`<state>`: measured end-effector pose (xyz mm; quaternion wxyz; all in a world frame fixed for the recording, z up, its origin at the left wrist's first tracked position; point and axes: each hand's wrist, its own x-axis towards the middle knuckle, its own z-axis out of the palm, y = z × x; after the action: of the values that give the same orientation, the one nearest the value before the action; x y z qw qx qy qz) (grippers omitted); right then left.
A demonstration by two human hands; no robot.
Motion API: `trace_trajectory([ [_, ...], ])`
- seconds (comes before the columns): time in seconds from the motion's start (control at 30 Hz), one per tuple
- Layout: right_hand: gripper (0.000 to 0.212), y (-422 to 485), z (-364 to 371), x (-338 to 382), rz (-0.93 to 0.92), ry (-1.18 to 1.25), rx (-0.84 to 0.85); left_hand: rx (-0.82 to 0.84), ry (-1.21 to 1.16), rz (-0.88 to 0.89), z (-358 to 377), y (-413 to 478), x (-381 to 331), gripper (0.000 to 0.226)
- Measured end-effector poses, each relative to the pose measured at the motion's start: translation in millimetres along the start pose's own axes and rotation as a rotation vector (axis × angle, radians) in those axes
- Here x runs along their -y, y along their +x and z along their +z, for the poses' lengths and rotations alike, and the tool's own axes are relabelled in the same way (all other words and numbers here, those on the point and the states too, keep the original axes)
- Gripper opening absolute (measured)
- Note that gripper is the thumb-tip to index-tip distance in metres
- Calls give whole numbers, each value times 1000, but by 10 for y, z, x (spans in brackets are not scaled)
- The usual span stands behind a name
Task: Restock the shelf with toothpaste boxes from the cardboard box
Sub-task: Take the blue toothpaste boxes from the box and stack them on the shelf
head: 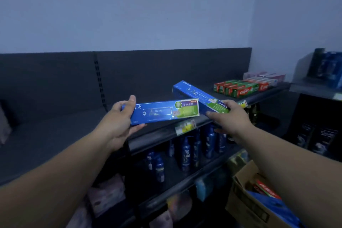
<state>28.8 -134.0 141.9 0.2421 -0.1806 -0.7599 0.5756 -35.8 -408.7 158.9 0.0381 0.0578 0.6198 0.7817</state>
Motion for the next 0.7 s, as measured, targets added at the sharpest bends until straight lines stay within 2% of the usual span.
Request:
trace_trajectory([
  [0.1, 39, 92, 269, 122, -55, -57, -12, -31, -31, 34, -232, 164, -62, 36],
  [0.3, 36, 317, 557, 255, -85, -84, -23, -110, 36, 17, -553, 462, -53, 32],
  [0.47, 39, 573, 667, 262, -100, -191, 18, -83, 119, 10, -574, 616, 21, 18],
  [0.6, 40, 781, 785, 199, -110, -218, 53, -41, 148, -48, -526, 702, 85, 19],
  [0.7, 41, 921, 880, 179, -124, -230, 116, -38, 406, -8, -496, 761, 138, 27],
])
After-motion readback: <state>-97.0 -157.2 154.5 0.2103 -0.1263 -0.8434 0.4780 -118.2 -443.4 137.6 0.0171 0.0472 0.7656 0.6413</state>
